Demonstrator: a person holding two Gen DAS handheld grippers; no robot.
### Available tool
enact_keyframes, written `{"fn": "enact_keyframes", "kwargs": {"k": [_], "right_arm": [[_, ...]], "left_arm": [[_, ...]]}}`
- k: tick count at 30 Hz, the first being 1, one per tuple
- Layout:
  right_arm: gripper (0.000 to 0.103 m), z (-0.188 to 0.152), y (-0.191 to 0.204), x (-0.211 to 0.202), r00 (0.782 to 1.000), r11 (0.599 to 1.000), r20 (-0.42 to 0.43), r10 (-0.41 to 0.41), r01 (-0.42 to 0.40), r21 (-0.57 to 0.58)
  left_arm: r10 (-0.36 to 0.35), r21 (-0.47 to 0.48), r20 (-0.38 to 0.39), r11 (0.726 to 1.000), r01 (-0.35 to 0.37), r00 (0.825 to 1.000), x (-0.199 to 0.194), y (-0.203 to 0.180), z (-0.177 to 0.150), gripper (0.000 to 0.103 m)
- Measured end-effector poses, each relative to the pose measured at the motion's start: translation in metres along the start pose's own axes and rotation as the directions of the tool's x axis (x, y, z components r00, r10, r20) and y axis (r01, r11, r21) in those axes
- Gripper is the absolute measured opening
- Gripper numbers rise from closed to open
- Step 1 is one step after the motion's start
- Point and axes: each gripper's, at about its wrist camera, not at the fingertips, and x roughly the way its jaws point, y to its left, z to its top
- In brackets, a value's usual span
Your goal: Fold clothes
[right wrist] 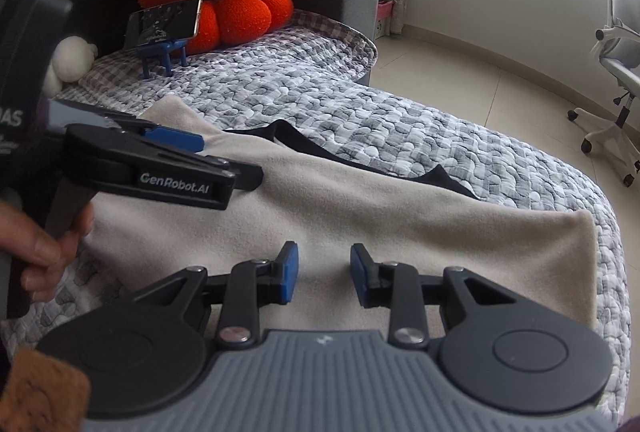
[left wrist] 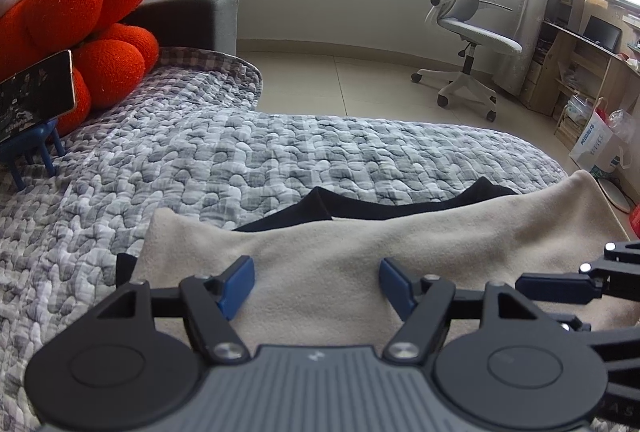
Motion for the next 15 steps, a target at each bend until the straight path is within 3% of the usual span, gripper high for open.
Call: {"fn": "enact_keyframes", "kwargs": {"k": [15], "right_arm": [[0.033, -0.017, 0.024, -0.017, 0.997, 0.995, -0.054, 0.059, -0.063, -0.083]], "left_arm": [[0.006, -0.016, 0.005, 1.0, -0.005, 1.0, -0.01, -0.004, -0.001, 0.071]]}}
